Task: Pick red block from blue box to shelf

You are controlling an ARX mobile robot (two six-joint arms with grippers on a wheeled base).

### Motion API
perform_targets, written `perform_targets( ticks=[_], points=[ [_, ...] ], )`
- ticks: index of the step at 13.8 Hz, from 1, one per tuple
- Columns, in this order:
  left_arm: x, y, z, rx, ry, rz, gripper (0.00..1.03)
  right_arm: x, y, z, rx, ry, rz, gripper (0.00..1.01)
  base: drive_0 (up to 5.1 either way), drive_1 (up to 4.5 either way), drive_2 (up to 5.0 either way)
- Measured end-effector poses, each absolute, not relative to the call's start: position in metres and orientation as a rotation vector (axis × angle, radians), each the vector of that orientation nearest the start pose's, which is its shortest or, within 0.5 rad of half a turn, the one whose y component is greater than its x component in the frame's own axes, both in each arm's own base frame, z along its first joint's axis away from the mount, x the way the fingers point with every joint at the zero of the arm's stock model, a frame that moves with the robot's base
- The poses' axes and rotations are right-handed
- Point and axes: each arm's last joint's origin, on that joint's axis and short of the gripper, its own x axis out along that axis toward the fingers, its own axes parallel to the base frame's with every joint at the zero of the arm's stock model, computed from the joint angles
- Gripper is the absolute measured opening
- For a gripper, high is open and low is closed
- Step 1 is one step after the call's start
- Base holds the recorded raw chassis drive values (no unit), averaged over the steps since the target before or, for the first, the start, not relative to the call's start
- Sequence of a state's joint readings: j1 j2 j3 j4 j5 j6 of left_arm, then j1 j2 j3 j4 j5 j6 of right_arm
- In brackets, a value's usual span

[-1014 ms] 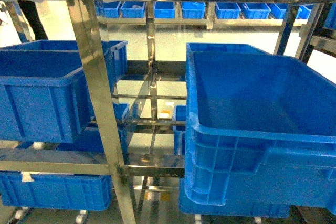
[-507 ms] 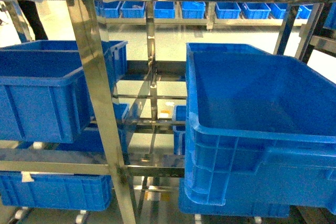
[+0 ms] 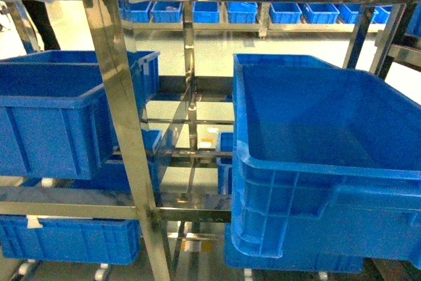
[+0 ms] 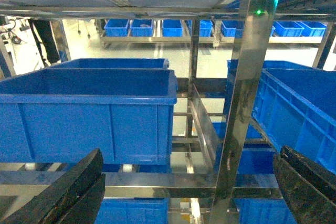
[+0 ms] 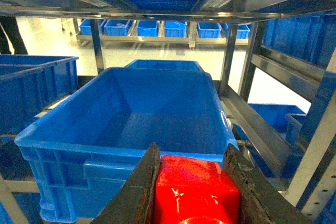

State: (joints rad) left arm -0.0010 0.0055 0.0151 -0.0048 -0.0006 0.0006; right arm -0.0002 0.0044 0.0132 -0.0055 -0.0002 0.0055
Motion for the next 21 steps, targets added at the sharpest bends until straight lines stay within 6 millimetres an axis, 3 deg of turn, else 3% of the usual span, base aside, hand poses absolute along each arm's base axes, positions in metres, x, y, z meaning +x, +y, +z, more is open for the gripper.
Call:
perform_targets(
  ticks=[5, 6, 7, 9, 12, 15, 17, 18, 20, 21],
  points=[
    [0.097, 0.0, 0.168, 0.001, -0.004, 0.0, 0.98, 0.097, 0.0, 0.167, 0.006, -0.003, 0.0, 0.29, 0.0, 0.84, -0.8],
    [0.097, 0.0, 0.168, 0.001, -0.005, 0.0, 0.98, 0.097, 0.001, 0.165, -0.031, 0.09, -0.045, 0.29, 0.0, 0.0, 0.0],
    [0.097, 0.0, 0.168, 0.001, -0.004, 0.0, 0.98, 0.103, 0.004, 0.164, -0.084, 0.2, -0.088, 0.29, 0.0, 0.0, 0.0],
    [0.097, 0.0, 0.168, 0.001, -0.005, 0.0, 0.98, 0.124, 0.005, 0.177, -0.072, 0.207, -0.099, 0.29, 0.0, 0.0, 0.0],
    [0.097, 0.0, 0.168, 0.001, -0.005, -0.001, 0.98, 0.194, 0.012, 0.198, -0.005, 0.202, -0.018, 0.29, 0.0, 0.0, 0.0],
    [0.097, 0.0, 0.168, 0.001, -0.005, -0.001, 0.98, 0.283, 0.03, 0.186, 0.034, 0.28, 0.035, 0.3, 0.0, 0.0, 0.0],
    [0.097, 0.0, 0.168, 0.001, -0.005, 0.0, 0.98, 0.32, 0.041, 0.155, 0.073, 0.355, 0.054, 0.56, 0.0, 0.0, 0.0],
    [0.097, 0.0, 0.168, 0.001, -0.005, -0.001, 0.98, 0.314, 0.042, 0.148, 0.073, 0.357, 0.038, 0.68, 0.0, 0.0, 0.0],
    [0.097, 0.0, 0.168, 0.001, -0.005, 0.0, 0.98, 0.273, 0.037, 0.169, 0.085, 0.241, 0.025, 0.96, 0.0, 0.0, 0.0],
    [0.097, 0.0, 0.168, 0.001, -0.005, 0.0, 0.98, 0.248, 0.034, 0.171, 0.079, 0.23, 0.013, 0.99, 0.0, 0.0, 0.0]
  ],
)
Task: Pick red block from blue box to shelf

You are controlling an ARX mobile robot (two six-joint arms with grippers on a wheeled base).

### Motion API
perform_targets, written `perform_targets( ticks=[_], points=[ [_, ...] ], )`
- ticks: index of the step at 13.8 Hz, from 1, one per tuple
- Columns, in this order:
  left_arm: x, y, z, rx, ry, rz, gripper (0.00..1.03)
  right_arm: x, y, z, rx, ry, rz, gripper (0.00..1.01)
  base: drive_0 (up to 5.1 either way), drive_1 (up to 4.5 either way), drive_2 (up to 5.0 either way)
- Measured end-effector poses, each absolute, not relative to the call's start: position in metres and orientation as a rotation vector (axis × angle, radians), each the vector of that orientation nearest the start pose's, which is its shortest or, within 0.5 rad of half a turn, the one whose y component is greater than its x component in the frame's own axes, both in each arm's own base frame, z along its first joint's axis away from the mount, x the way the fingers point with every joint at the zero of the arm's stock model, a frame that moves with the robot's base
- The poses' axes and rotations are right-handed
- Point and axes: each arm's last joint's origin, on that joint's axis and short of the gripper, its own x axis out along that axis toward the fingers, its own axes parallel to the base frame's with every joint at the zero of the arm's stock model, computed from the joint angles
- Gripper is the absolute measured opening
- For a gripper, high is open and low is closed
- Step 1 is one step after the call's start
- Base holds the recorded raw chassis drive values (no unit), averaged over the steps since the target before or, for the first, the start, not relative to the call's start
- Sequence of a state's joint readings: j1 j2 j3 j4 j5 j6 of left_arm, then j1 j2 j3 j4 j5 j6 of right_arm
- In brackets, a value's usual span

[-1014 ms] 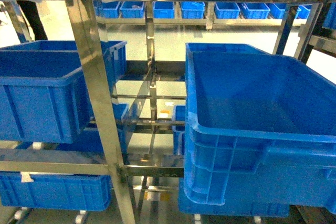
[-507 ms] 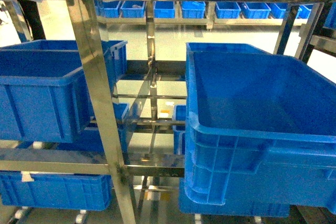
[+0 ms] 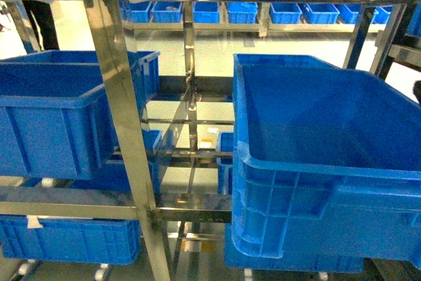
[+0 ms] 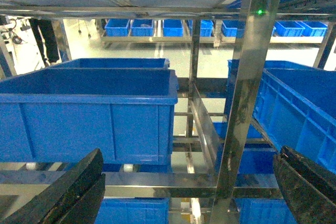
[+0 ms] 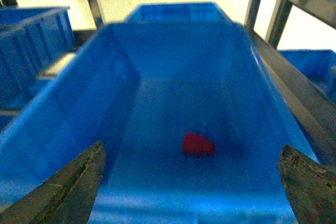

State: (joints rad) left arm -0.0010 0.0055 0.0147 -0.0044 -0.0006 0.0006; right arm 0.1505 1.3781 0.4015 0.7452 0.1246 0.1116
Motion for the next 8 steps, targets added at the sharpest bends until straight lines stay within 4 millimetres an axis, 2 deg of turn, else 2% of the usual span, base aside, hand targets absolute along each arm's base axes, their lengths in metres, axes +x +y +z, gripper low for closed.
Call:
perform_targets(
  ticks=[2, 3, 4, 5, 8],
  points=[
    [0.097, 0.0, 0.168, 0.001, -0.005, 0.0, 0.98, 0.186, 0.03, 0.147, 0.025, 0.339, -0.017, 0.98, 0.0, 0.0, 0.0],
    [0.097, 0.0, 0.168, 0.001, -0.005, 0.0, 0.98, 0.161, 0.034, 0.141, 0.003, 0.234, -0.021, 0.94, 0.0, 0.0, 0.0],
    [0.097, 0.0, 0.168, 0.001, -0.006, 0.0, 0.98, 0.151, 0.033, 0.146, 0.005, 0.1, 0.021, 0.81, 0.0, 0.0, 0.0],
    [0.097, 0.0, 0.168, 0.001, -0.006, -0.001, 0.98, 0.147, 0.026, 0.161, 0.025, -0.025, 0.0, 0.66, 0.0, 0.0, 0.0],
    [0.097, 0.0, 0.168, 0.001, -0.005, 0.0, 0.98, 0.135, 0.015, 0.168, 0.011, -0.027, -0.002, 0.28, 0.0, 0.0, 0.0]
  ],
)
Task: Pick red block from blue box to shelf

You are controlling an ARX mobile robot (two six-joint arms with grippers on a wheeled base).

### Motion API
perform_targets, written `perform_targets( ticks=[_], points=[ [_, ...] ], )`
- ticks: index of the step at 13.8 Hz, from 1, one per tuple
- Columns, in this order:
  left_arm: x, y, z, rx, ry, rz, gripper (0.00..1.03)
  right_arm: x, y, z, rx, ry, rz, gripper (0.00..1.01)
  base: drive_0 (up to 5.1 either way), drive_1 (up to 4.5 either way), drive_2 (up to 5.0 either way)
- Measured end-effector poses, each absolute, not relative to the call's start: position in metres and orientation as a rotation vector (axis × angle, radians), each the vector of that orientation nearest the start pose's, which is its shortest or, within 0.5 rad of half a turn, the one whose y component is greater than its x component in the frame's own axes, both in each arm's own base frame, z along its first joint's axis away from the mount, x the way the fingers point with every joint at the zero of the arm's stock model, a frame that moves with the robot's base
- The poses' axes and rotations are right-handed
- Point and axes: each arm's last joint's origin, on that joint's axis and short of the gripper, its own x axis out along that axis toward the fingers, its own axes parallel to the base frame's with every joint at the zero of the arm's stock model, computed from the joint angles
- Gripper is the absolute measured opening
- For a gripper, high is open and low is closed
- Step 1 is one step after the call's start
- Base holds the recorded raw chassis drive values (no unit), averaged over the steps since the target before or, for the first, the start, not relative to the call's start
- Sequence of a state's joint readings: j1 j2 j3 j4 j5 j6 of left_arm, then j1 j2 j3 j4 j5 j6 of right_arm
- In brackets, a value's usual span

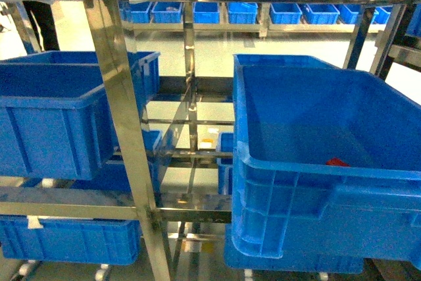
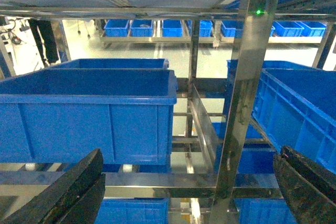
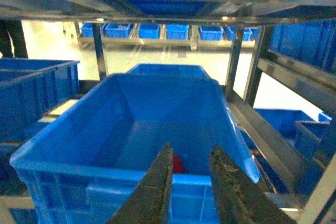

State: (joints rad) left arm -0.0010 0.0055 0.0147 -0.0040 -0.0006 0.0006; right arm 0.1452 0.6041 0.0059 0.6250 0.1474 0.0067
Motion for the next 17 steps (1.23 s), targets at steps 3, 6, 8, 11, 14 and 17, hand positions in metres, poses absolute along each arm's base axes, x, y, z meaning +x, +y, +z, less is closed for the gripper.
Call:
perform_targets(
  ticks=[3, 6, 8, 11, 14, 17],
  points=[
    [0.097, 0.0, 0.168, 0.001, -0.005, -0.001, 0.98, 0.123, 0.001, 0.17, 0.002, -0.009, -0.005, 0.02, 0.0, 0.0, 0.0],
    [0.097, 0.0, 0.168, 0.001, -0.005, 0.0, 0.98, 0.117, 0.0, 0.17, 0.002, -0.012, -0.002, 0.02, 0.0, 0.0, 0.0],
    [0.097, 0.0, 0.168, 0.001, -0.005, 0.0, 0.98, 0.114, 0.0, 0.17, 0.002, -0.012, -0.003, 0.02, 0.0, 0.0, 0.0],
    [0.097, 0.0, 0.168, 0.001, -0.006, 0.0, 0.98, 0.11, 0.0, 0.17, 0.002, -0.011, -0.003, 0.02, 0.0, 0.0, 0.0],
    [0.097, 0.0, 0.168, 0.001, -0.005, 0.0, 0.98, 0.1, 0.0, 0.164, 0.002, 0.033, 0.0, 0.02, 0.0, 0.0, 0.0],
    [0.097, 0.0, 0.168, 0.001, -0.005, -0.001, 0.98, 0.097, 0.0, 0.167, 0.002, -0.006, 0.001, 0.02, 0.0, 0.0, 0.0]
  ],
)
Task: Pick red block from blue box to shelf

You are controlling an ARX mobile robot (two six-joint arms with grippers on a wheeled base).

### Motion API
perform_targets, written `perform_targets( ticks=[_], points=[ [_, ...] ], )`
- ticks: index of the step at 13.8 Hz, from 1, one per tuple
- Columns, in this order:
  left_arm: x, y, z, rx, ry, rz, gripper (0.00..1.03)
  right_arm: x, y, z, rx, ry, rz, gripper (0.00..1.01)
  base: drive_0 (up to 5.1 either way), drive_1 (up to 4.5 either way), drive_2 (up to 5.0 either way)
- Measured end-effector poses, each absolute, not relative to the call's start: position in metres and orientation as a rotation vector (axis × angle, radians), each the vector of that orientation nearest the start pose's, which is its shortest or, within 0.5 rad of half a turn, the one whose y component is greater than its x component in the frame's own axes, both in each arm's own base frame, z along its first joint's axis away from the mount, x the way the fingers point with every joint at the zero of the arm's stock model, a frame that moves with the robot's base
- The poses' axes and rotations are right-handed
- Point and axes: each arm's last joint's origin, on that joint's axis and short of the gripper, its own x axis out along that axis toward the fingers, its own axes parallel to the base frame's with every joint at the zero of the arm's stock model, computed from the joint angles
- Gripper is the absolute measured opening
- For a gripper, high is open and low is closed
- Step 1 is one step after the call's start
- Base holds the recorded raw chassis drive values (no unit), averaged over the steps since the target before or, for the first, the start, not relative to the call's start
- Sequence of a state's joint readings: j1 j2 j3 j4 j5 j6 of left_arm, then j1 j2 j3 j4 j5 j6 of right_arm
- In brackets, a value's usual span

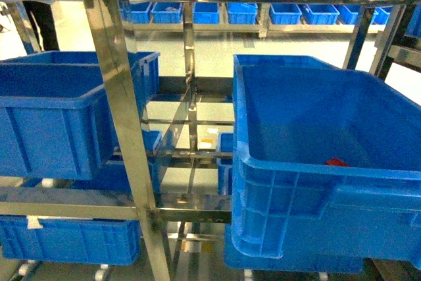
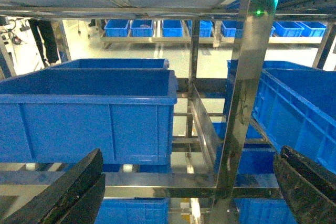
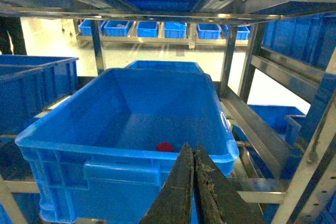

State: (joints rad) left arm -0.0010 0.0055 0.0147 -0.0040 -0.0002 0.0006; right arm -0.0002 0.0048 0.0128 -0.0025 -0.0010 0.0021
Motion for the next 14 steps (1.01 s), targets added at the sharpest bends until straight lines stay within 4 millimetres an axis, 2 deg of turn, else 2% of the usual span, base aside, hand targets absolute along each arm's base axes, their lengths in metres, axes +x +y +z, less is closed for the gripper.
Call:
perform_targets(
  ticks=[5, 6, 7, 8, 9, 10, 13, 14],
  points=[
    [0.0971, -0.0001, 0.1678, 0.001, -0.005, 0.0, 0.98, 0.0972, 0.0, 0.1671, 0.001, -0.004, 0.0, 0.03, 0.0, 0.0, 0.0],
    [0.0971, -0.0001, 0.1678, 0.001, -0.006, 0.0, 0.98, 0.0972, 0.0, 0.1671, 0.002, -0.004, 0.0, 0.13, 0.0, 0.0, 0.0],
    [0.0971, -0.0001, 0.1677, 0.001, -0.005, 0.0, 0.98, 0.0972, 0.0, 0.1671, 0.002, -0.004, 0.0, 0.31, 0.0, 0.0, 0.0],
    [0.0971, -0.0001, 0.1677, 0.001, -0.005, 0.0, 0.98, 0.0972, 0.0, 0.1671, 0.002, -0.004, 0.0, 0.44, 0.0, 0.0, 0.0],
    [0.0971, -0.0001, 0.1677, 0.001, -0.005, 0.0, 0.98, 0.0972, 0.0, 0.1671, 0.002, -0.004, 0.0, 0.53, 0.0, 0.0, 0.0],
    [0.0971, -0.0001, 0.1677, 0.001, -0.005, 0.0, 0.98, 0.0972, 0.0, 0.1671, 0.002, -0.004, 0.0, 0.55, 0.0, 0.0, 0.0],
    [0.0971, -0.0001, 0.1677, 0.001, -0.005, 0.0, 0.98, 0.0972, 0.0, 0.1671, 0.002, -0.004, 0.0, 0.95, 0.0, 0.0, 0.0],
    [0.0971, -0.0001, 0.1677, 0.001, -0.005, 0.0, 0.98, 0.0972, 0.0, 0.1671, 0.002, -0.004, 0.0, 0.99, 0.0, 0.0, 0.0]
  ],
)
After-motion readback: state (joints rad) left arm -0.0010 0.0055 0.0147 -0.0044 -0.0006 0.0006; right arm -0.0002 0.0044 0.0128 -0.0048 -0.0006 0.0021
